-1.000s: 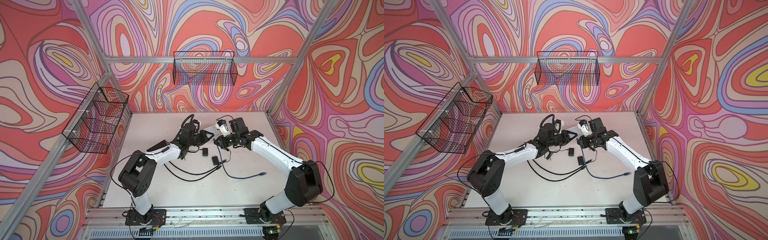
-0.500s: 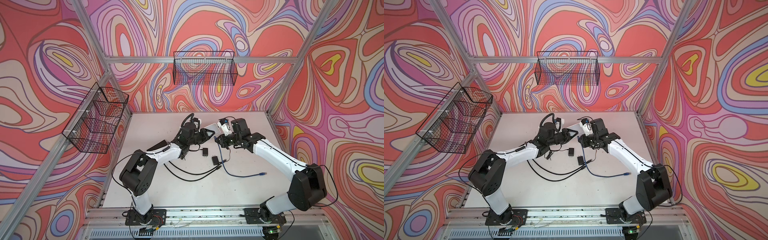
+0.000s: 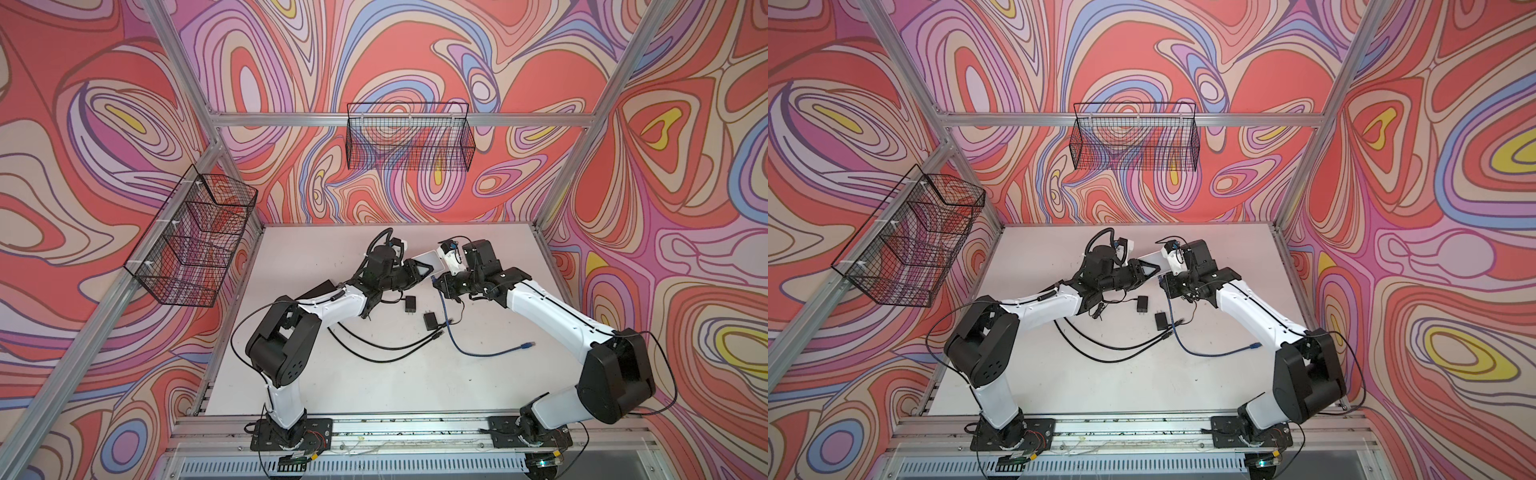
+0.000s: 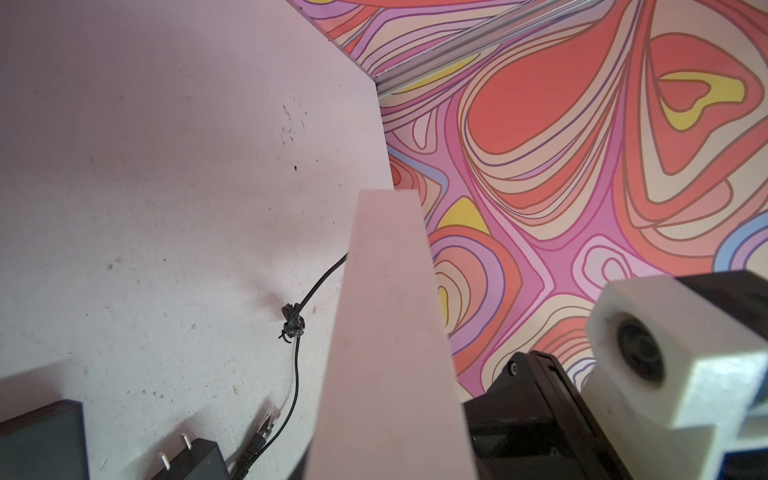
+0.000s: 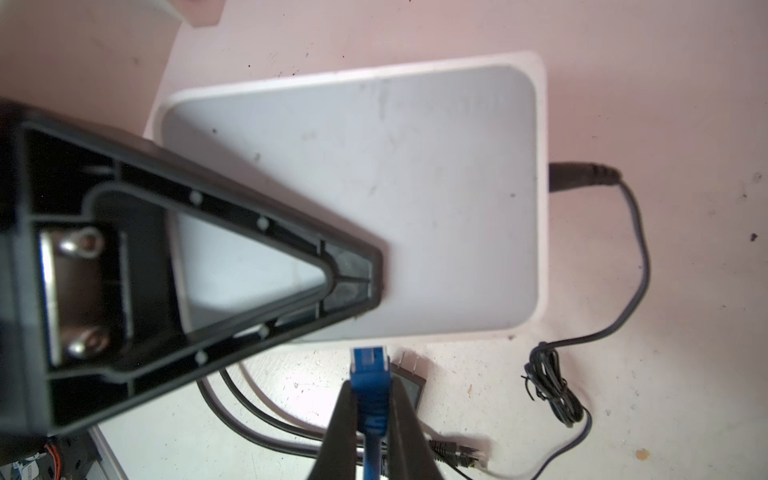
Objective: Insert the plug into the switch port
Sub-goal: 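Push the ethernet plug into the router's port with the right gripper, then open the right gripper off the plug and move it over the black power adapter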
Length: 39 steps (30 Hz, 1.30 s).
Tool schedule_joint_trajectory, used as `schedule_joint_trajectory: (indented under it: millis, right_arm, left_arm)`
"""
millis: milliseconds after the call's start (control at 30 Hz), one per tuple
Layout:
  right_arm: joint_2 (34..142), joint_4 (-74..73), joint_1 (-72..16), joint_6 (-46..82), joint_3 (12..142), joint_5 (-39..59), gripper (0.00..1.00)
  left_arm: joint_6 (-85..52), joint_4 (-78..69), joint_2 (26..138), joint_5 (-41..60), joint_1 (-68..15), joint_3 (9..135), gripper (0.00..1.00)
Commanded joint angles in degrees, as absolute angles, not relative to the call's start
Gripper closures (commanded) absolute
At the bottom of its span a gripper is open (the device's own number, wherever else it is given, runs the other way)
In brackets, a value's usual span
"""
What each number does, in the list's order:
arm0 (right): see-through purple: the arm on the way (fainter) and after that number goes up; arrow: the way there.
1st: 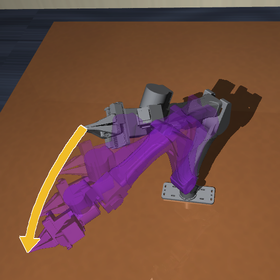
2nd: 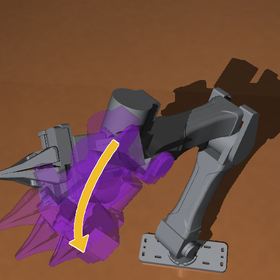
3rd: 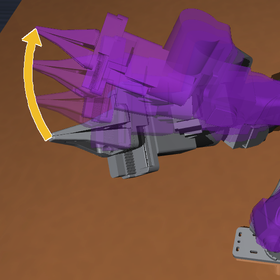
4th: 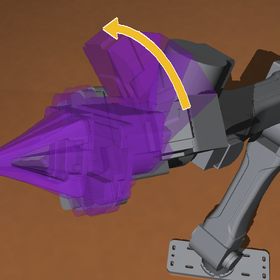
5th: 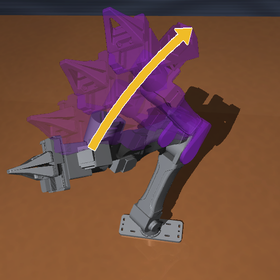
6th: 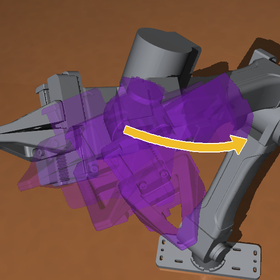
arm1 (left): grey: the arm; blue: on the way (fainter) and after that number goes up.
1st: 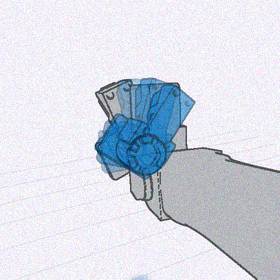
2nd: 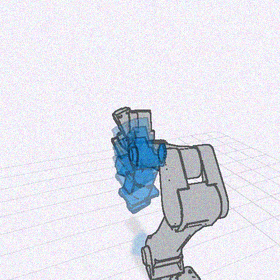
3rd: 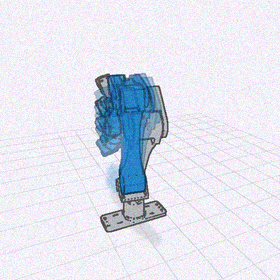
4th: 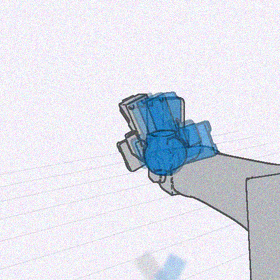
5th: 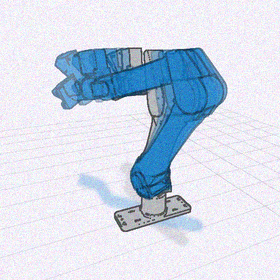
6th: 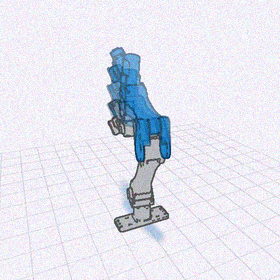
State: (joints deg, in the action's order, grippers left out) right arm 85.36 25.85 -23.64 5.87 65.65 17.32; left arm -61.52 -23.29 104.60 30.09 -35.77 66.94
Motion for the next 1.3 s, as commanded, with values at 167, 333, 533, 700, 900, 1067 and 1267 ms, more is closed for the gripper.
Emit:
schedule_joint_trajectory:
  millis: [167, 333, 533, 700, 900, 1067, 1267]
  right_arm:
    - [81.23, 0.70, -23.60, 4.83, 64.27, 15.03, 0.90]
    - [80.45, 1.80, -23.69, 6.10, 60.47, 14.90, 0.81]
    - [77.58, 3.45, -23.69, 9.16, 54.21, 15.02, 0.77]
    - [71.50, 5.25, -23.73, 11.34, 47.67, 14.47, 0.70]
    - [63.77, 13.97, -23.73, 13.73, 43.32, 11.17, 0.68]
    - [57.67, 18.41, -23.69, 20.19, 38.74, 4.44, 0.68]
    - [59.43, 22.09, -23.73, 25.08, 35.93, 0.20, 0.67]
  left_arm:
    - [-59.37, -7.08, 109.51, 49.98, -42.29, 72.33, 1.00]
    - [-57.84, -4.51, 109.65, 49.39, -39.89, 74.60, 1.00]
    - [-56.09, -2.28, 110.35, 48.56, -36.93, 76.55, 1.00]
    - [-54.23, -0.16, 110.83, 47.31, -35.47, 77.94, 1.00]
    - [-53.44, 0.16, 111.01, 45.18, -34.28, 78.79, 1.00]
    - [-52.89, 0.65, 110.57, 43.80, -33.75, 78.92, 1.00]
    - [-53.00, 0.86, 109.67, 42.09, -33.25, 78.42, 1.00]
